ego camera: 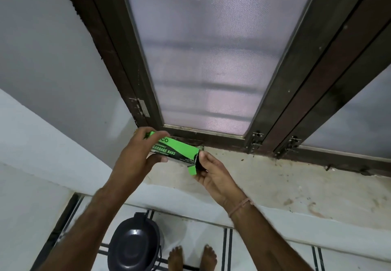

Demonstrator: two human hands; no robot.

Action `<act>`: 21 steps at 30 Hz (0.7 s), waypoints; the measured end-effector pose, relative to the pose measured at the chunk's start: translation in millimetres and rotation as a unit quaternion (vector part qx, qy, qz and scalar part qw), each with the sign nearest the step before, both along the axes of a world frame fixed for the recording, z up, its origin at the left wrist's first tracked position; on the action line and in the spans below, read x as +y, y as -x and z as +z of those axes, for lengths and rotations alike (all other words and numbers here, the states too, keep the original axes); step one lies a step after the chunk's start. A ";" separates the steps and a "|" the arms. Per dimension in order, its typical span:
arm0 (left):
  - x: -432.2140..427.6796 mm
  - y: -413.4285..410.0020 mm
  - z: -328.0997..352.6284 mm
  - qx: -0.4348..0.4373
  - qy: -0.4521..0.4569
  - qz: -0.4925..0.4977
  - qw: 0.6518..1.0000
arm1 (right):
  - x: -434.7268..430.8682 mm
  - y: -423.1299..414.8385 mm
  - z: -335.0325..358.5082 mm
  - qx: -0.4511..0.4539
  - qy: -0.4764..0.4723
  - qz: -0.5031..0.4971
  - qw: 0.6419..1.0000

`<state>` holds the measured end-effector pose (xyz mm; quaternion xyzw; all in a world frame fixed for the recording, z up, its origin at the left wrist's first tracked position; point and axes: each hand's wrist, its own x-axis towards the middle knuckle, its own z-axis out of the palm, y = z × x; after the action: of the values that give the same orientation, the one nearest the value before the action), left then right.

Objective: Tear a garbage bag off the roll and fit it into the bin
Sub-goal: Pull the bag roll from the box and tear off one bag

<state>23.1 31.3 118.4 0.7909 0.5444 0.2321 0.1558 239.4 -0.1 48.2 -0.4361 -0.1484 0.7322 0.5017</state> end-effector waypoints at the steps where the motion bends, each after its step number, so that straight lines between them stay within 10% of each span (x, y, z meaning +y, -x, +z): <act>1: 0.6 5.0 -5.4 -0.028 0.015 0.006 0.999 | 0.3 -3.4 -1.4 -0.020 -0.001 -0.011 1.000; 13: 18.3 28.4 -129.9 -0.080 0.143 0.025 0.986 | -18.6 -41.2 -10.0 -0.125 -0.044 -0.084 0.988; 18: 2.8 13.8 -123.3 0.079 0.029 0.112 0.990 | -17.5 -38.3 -4.2 -0.101 -0.048 -0.096 0.989; 21: -23.9 -26.5 -94.9 -0.090 -0.011 0.168 0.982 | -14.2 -26.7 0.7 -0.072 -0.044 -0.104 0.991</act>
<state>49.6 7.5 23.5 0.6653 0.6510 0.3311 0.1545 266.1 -14.3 48.9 -0.4782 -0.1694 0.6355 0.5821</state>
